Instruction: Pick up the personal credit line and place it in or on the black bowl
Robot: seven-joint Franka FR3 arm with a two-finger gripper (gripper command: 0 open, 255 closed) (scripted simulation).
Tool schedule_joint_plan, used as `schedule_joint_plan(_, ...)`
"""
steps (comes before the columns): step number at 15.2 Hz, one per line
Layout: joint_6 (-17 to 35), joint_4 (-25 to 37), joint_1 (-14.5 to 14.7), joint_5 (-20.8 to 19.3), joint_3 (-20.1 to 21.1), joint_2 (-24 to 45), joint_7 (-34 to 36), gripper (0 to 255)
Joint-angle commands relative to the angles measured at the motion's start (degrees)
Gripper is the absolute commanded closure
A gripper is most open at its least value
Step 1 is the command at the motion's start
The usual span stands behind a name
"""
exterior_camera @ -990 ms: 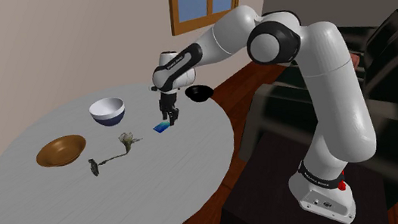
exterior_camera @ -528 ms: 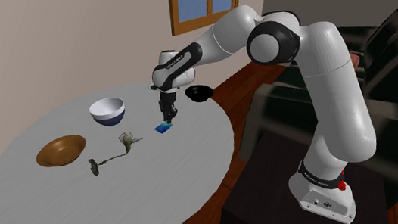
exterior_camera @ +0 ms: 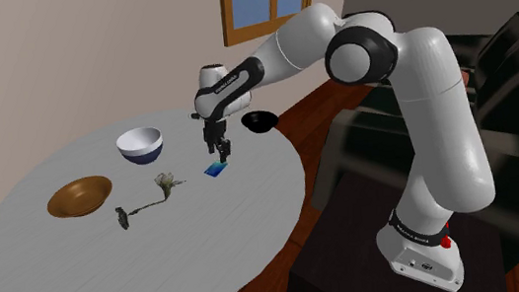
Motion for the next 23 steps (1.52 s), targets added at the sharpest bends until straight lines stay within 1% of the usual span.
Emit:
schedule_joint_plan(1, -1.51, 0.90, 6.40, -7.93, -3.03, -0.38, 7.62, 0)
schedule_joint_plan(4, -6.71, 4.21, 16.36, -19.23, -7.23, 1.10, 18.33, 0)
schedule_joint_plan(7, -14.38, 9.93, 24.71, -28.00, -9.88, 5.28, 26.23, 0)
schedule_joint_plan(15, -9.67, 7.63, 23.54, -28.01, -10.12, 7.44, 26.31, 0)
schedule_joint_plan(23, -9.68, 7.65, 23.54, -28.01, -10.12, 7.45, 26.31, 0)
